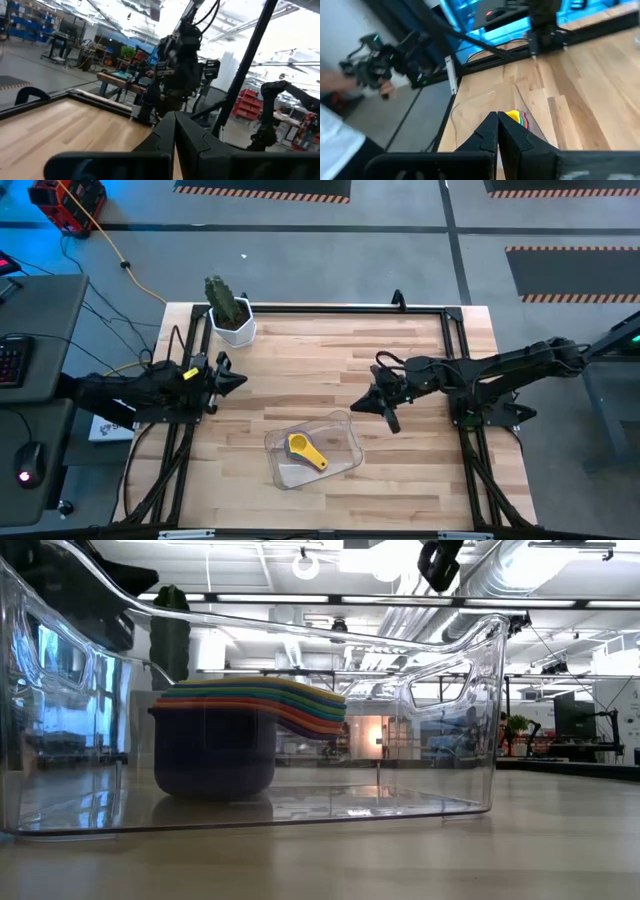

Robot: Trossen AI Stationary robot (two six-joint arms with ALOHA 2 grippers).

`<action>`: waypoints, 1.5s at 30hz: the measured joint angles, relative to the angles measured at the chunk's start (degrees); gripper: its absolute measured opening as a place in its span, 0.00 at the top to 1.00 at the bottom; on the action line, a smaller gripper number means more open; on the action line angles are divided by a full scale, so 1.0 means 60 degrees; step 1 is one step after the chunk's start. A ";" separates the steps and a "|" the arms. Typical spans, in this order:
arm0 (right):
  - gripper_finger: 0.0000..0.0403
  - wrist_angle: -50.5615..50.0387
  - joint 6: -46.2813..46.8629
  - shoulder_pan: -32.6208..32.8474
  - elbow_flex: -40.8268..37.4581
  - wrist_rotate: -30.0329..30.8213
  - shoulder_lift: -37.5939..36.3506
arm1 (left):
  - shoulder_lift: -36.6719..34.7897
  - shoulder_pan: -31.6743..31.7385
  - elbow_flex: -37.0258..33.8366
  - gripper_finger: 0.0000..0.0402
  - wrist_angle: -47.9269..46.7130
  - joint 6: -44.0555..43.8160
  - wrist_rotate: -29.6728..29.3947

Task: Nest measuring cups in basket
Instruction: Return to Home Position

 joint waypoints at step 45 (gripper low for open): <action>1.00 0.2014 -0.0499 -0.4313 -0.7736 -0.4667 -0.7465 | -0.0011 -0.0025 0.0007 1.00 -0.0259 -0.0311 0.0087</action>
